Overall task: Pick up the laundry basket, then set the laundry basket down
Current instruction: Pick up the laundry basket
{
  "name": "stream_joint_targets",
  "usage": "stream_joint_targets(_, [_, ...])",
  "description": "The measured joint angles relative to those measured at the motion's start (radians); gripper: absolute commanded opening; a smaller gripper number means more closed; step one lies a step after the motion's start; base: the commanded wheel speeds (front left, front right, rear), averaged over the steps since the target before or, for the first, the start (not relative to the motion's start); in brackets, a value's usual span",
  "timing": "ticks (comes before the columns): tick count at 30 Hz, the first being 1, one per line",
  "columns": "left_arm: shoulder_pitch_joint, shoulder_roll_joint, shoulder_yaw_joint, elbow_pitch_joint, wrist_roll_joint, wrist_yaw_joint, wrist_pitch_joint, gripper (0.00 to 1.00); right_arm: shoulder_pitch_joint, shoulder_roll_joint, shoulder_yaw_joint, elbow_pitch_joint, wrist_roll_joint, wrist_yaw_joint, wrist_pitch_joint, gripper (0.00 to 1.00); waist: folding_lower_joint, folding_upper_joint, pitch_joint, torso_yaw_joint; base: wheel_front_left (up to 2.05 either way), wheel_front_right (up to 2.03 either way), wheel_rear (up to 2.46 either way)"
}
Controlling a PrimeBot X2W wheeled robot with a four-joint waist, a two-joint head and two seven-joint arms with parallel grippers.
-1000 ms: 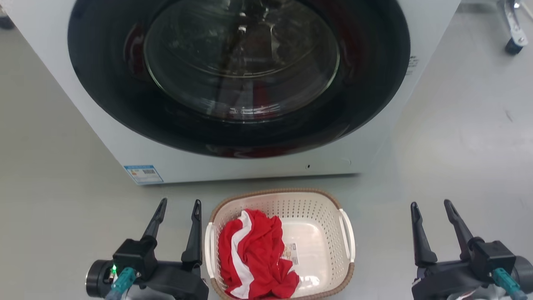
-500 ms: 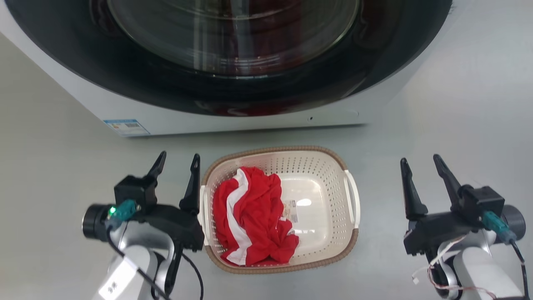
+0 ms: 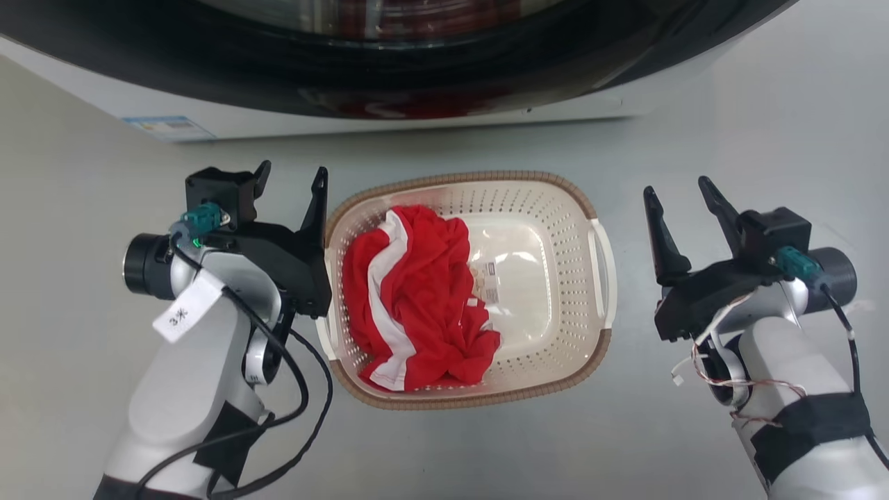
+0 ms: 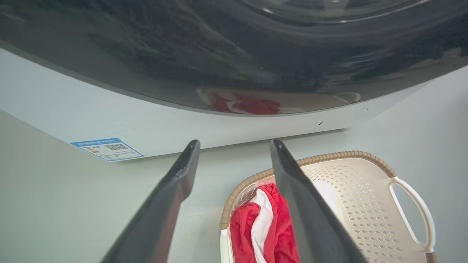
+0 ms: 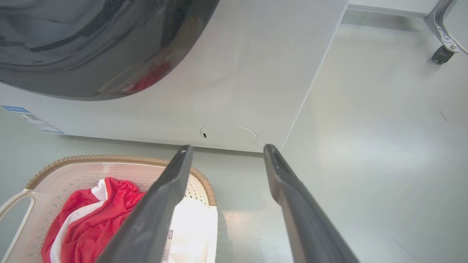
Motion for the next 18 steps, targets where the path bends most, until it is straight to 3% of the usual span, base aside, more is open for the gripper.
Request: stream_joint_targets(18, [-0.069, -0.034, -0.008, 0.274, -0.037, -0.044, 0.007, 1.00, -0.129, 0.038, 0.068, 0.258, -0.053, 0.040, 0.007, 1.00, -0.0002, -0.0001, 0.166, 0.004, 0.00, 0.00, 0.00])
